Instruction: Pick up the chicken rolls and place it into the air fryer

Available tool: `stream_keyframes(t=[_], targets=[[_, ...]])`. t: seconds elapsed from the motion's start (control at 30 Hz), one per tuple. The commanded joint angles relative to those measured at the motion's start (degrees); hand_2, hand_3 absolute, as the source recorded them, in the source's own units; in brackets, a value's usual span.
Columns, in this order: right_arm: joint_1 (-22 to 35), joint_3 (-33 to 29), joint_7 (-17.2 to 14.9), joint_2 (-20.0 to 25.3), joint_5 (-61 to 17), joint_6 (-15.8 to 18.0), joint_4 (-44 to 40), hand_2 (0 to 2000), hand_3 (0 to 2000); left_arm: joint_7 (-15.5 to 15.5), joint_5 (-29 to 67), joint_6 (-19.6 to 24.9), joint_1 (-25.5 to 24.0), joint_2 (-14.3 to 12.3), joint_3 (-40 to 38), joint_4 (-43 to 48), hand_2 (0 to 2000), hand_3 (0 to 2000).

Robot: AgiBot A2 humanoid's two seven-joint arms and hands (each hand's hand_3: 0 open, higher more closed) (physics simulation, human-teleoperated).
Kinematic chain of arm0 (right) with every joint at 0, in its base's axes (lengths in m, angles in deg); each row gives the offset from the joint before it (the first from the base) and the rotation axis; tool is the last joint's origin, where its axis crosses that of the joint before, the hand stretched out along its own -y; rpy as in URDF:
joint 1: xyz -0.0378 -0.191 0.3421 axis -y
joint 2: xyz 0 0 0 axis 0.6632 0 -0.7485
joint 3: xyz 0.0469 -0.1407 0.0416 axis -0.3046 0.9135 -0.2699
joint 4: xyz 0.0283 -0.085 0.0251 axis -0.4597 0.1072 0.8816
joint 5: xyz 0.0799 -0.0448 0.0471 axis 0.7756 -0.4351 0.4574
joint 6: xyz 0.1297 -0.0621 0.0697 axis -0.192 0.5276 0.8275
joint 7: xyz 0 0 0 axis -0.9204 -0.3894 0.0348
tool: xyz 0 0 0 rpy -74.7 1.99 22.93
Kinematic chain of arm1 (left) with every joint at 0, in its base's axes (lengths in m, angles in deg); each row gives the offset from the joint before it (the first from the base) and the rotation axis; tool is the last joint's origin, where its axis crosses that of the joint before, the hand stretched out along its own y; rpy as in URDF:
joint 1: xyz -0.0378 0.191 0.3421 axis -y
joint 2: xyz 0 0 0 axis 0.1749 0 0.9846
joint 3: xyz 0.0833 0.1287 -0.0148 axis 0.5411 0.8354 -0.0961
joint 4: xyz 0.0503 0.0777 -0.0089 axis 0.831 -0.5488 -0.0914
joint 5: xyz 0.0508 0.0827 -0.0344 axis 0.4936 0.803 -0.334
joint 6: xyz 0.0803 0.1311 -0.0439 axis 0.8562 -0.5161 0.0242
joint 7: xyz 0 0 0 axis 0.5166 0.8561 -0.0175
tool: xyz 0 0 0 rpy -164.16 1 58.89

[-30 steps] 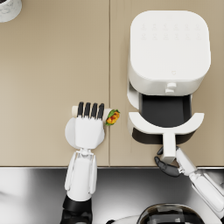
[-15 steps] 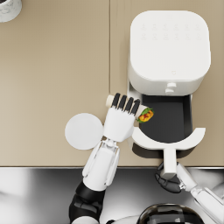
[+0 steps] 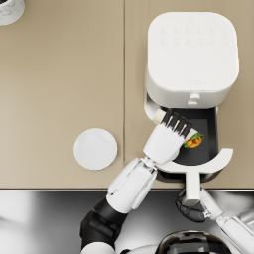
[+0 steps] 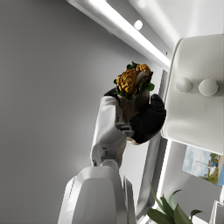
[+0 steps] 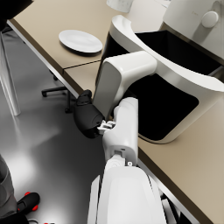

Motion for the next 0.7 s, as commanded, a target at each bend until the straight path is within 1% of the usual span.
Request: stream_keyframes(t=[0.03, 0.07, 0.1, 0.13, 0.2, 0.23, 0.27, 0.3, 0.33, 0.37, 0.43, 0.47, 0.5, 0.53, 0.63, 0.7], targets=[[-0.2, -0.2, 0.0, 0.1, 0.0, 0.1, 0.0, 2000, 2000, 0.0, 0.0, 0.0, 1.1, -1.2, 2.1, -0.7, 2000, 2000], [-0.8, 8.6, 0.0, 22.7, 0.0, 0.1, 3.3, 2000, 2000, 0.0, 0.0, 0.0, 1.3, -1.6, 2.2, -1.2, 2000, 2000], [-0.6, 8.6, 0.0, 22.7, 0.0, 0.1, 3.1, 2000, 2000, 0.0, 0.0, 0.0, 1.0, -1.6, 2.2, -1.6, 639, 1673], [-0.5, -0.7, 0.0, 0.7, 0.0, 0.2, -0.1, 2000, 2000, 0.0, 0.0, -0.6, 0.9, -1.6, 2.0, -1.7, 0, 1347], [-0.6, -1.1, -0.1, 1.3, 0.0, 0.3, -0.4, 2000, 2000, 0.0, 0.0, -0.9, 0.4, -1.5, 1.5, -2.4, 0, 693], [-0.3, 8.6, -0.1, 22.4, 0.0, 1.5, 3.1, 2000, 2000, 0.0, 0.0, -1.1, -0.3, -1.1, 0.9, -2.0, 0, 367], [-0.6, -2.2, -0.1, 1.9, 0.0, 2.2, -0.7, 2000, 2000, 0.0, 0.0, -0.9, -0.7, -1.0, 0.2, -1.9, 0, 40], [-0.2, 8.6, -0.1, 22.5, 0.0, 2.9, 2.8, 2000, 2000, 0.0, 0.0, -1.0, -1.7, -0.4, -0.7, -1.3, 0, 0], [-0.6, -3.3, -0.1, 2.8, -0.1, 3.6, -1.2, 2000, 2000, 0.0, 0.0, -1.3, -2.7, 0.3, -1.8, -0.9, 0, 0], [-0.1, 8.6, -0.1, 21.9, -0.1, 4.3, 3.0, 2000, 2000, 0.0, 0.0, -1.6, -4.2, 1.3, -2.8, 0.4, 0, 0], [-0.1, 8.6, -0.1, 21.3, -0.1, 6.0, 3.1, 2000, 2000, 0.0, 0.0, -2.0, -7.5, 3.2, -6.0, 2.8, 0, 0], [0.2, 8.6, -0.1, 21.0, -0.1, 7.2, 3.0, 2000, 2000, 0.0, 0.0, -2.1, -8.5, 3.7, -7.8, 3.8, 0, 0], [-0.6, -7.9, -0.1, 7.8, -0.1, 8.5, -4.1, 2000, 2000, 0.0, 0.0, -2.2, -9.5, 4.7, -10.2, 5.7, 0, 0], [0.7, 8.6, -0.1, 21.0, -0.1, 10.2, 2.7, 2000, 2000, 0.0, 0.0, -2.2, -10.4, 5.1, -12.3, 7.0, 0, 0], [1.7, 8.7, -0.6, 21.5, -0.2, 16.4, 1.8, 2000, 2000, -0.1, 0.0, -2.3, -12.3, 5.8, -19.2, 10.6, 0, 0], [2.0, 8.7, -0.9, 22.1, -0.2, 20.5, 1.2, 2000, 2000, -0.1, 0.0, -2.3, -13.5, 6.2, -21.4, 12.2, 0, 0]])
